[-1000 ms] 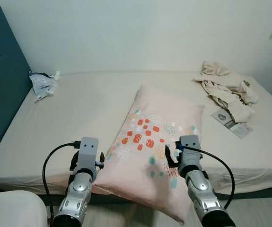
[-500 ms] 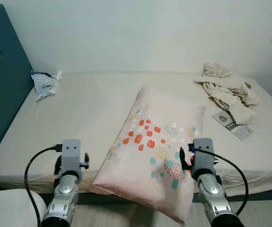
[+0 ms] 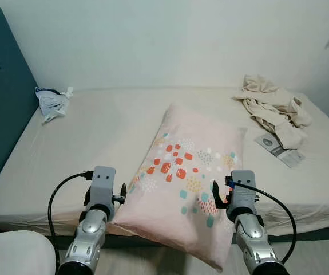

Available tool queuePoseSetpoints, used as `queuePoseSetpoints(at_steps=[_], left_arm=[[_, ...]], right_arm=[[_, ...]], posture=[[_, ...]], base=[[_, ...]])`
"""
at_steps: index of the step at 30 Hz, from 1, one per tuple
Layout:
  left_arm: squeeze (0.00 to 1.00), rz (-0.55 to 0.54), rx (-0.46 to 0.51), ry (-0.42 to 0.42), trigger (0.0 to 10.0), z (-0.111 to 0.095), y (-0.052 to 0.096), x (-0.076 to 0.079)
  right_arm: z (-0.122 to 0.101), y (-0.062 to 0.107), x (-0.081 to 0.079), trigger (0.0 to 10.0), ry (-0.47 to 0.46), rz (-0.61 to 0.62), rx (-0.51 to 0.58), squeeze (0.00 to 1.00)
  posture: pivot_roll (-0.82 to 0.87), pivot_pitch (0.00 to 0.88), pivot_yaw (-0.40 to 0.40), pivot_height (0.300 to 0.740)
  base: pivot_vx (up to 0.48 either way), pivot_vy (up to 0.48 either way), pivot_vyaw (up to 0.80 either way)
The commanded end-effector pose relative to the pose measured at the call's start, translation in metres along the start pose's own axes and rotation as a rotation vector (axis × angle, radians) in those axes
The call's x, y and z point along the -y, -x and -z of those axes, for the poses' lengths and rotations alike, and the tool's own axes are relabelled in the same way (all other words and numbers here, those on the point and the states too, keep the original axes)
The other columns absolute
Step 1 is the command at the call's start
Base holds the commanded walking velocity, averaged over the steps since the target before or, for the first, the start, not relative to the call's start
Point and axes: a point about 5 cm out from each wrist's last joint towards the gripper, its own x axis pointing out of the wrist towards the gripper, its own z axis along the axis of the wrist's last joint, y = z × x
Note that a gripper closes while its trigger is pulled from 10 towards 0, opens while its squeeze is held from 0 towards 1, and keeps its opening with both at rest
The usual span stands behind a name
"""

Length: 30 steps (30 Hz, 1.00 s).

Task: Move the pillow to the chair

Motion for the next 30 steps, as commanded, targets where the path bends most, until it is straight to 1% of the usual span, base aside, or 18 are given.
queuePoseSetpoints(at_steps=[1, 8, 11, 13, 22, 25, 26, 28, 30], left_arm=[[0.00, -0.010, -0.018, -0.001, 10.0, 0.003, 0.002, -0.005], [0.00, -0.014, -0.022, 0.000, 10.0, 0.004, 0.003, -0.006], [0.00, -0.009, -0.022, 0.000, 10.0, 0.004, 0.004, -0.004], [0.00, -0.003, -0.022, -0.001, 10.0, 0.003, 0.003, -0.002], [0.00, 0.034, -0.027, 0.000, 10.0, 0.002, 0.003, 0.000], [0.00, 0.042, -0.026, 0.002, 10.0, 0.001, 0.002, 0.000], [0.00, 0.050, -0.027, 0.011, 10.0, 0.001, 0.002, 0.000], [0.00, 0.085, -0.041, 0.059, 10.0, 0.000, 0.001, 0.002], [0.00, 0.137, -0.080, 0.142, 10.0, 0.001, 0.000, 0.004]], right_arm=[[0.000, 0.000, -0.003, 10.0, -0.016, -0.006, 0.004, 0.00], [-0.001, -0.001, -0.003, 10.0, -0.021, -0.018, 0.001, 0.00], [-0.002, 0.000, -0.004, 10.0, -0.044, -0.037, 0.014, 0.00], [-0.001, 0.000, -0.003, 10.0, -0.048, -0.027, 0.011, 0.00], [0.000, 0.000, -0.007, 10.0, -0.055, -0.031, -0.002, 0.00], [-0.001, 0.001, -0.008, 10.0, -0.070, -0.040, 0.013, 0.00], [-0.001, 0.001, -0.007, 10.0, -0.071, -0.037, 0.017, 0.00], [-0.003, 0.000, -0.006, 10.0, -0.079, -0.029, 0.030, 0.00], [-0.005, 0.000, -0.004, 10.0, -0.080, -0.023, 0.033, 0.00]], posture=[[-0.05, 0.083, 0.012, 0.667], [-0.05, 0.077, 0.013, 0.667], [-0.04, 0.076, 0.011, 0.652], [-0.04, 0.078, 0.011, 0.642], [-0.04, 0.084, 0.026, 0.642], [-0.04, 0.086, 0.030, 0.632], [-0.04, 0.086, 0.030, 0.627], [-0.04, 0.092, 0.034, 0.622], [-0.04, 0.093, 0.035, 0.622]], base=[[0.000, 0.000, 0.00], [0.000, 0.000, 0.00], [0.000, 0.000, 0.00], [0.000, 0.000, 0.00], [0.000, 0.000, 0.00], [0.000, 0.000, 0.00], [0.000, 0.000, 0.00], [0.000, 0.000, 0.00], [0.000, 0.000, 0.00]])
